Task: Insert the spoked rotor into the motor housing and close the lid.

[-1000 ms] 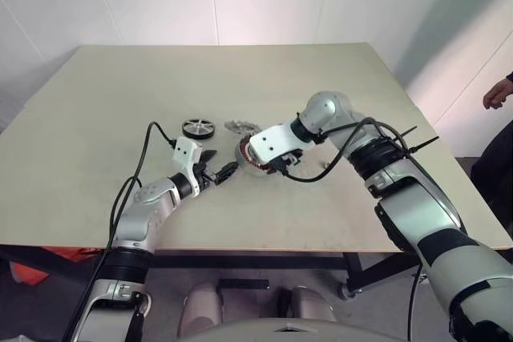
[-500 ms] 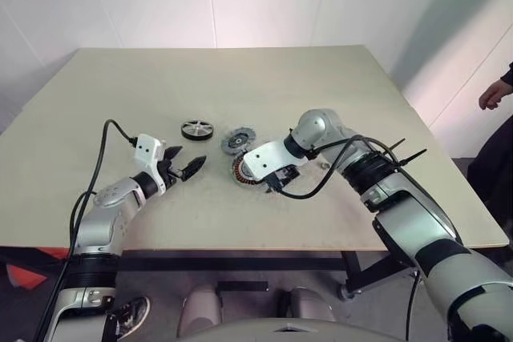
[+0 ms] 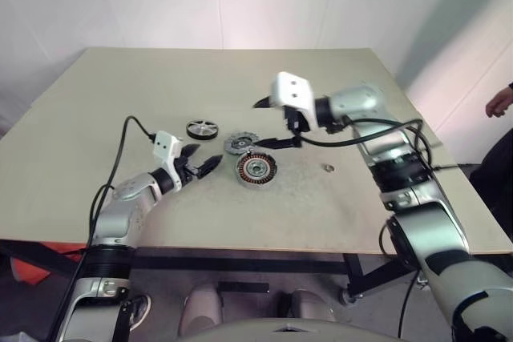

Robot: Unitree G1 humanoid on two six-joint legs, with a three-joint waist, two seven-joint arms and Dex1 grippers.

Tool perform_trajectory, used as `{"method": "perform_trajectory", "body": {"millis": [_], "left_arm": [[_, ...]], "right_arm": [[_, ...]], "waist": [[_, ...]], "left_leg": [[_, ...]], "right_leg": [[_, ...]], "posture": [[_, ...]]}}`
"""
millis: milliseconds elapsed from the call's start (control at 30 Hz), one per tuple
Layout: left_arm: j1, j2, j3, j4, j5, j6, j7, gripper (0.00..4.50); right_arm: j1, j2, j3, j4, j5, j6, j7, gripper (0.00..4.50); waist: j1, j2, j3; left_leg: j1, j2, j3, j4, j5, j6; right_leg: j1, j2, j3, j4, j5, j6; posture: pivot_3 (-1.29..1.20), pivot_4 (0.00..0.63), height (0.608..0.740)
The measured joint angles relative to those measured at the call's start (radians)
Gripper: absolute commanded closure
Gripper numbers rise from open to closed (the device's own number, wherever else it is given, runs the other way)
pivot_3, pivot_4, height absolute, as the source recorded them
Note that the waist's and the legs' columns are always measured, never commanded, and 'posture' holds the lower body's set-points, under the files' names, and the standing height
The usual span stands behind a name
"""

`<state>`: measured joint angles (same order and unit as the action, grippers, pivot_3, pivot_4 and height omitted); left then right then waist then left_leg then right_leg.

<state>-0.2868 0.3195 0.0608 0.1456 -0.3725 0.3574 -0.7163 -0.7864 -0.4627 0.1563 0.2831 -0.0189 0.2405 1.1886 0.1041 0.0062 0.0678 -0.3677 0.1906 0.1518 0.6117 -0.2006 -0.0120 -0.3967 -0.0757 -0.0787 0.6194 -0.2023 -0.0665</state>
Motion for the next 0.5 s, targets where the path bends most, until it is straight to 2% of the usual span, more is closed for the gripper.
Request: {"method": "perform_trajectory", "body": {"millis": [100,233,300,500], "left_arm": [[-0.009,0.002,-0.017,0.008,0.001,0.003,-0.017,0.0],[-0.06,0.005,-0.049,0.043,0.003,0.005,-0.05,0.0],[-0.088,0.005,-0.059,0.058,0.005,0.005,-0.065,0.0],[-0.114,0.005,-0.07,0.096,0.013,0.004,-0.086,0.0]], "right_arm": [[0.188,-0.085,-0.087,-0.037,0.042,0.121,-0.045,0.03],[0.377,-0.128,-0.134,-0.11,0.061,0.19,-0.113,0.03],[0.426,-0.128,-0.15,-0.12,0.072,0.221,-0.148,0.03],[0.441,-0.117,-0.154,-0.13,0.096,0.238,-0.23,0.03]], "waist": [[0.006,0.0,0.0],[-0.001,0.001,0.0],[-0.009,0.002,0.0],[-0.008,0.002,-0.001]], "left_leg": [[0.0,-0.001,0.0,-0.001,-0.001,0.001],[0.001,0.0,0.0,-0.004,0.001,-0.001],[0.001,0.0,0.001,-0.005,0.001,-0.002],[0.006,-0.001,0.001,-0.006,0.002,-0.003]], "right_leg": [[0.001,0.0,0.0,-0.002,0.0,0.001],[-0.001,0.001,0.0,-0.002,-0.001,0.002],[-0.001,0.001,0.0,-0.002,-0.004,0.008],[0.0,0.0,0.0,-0.002,-0.005,0.009]], "posture": [[0.0,0.0,0.74],[0.0,0.0,0.74],[0.0,0.0,0.74],[0.0,0.0,0.74]]}}
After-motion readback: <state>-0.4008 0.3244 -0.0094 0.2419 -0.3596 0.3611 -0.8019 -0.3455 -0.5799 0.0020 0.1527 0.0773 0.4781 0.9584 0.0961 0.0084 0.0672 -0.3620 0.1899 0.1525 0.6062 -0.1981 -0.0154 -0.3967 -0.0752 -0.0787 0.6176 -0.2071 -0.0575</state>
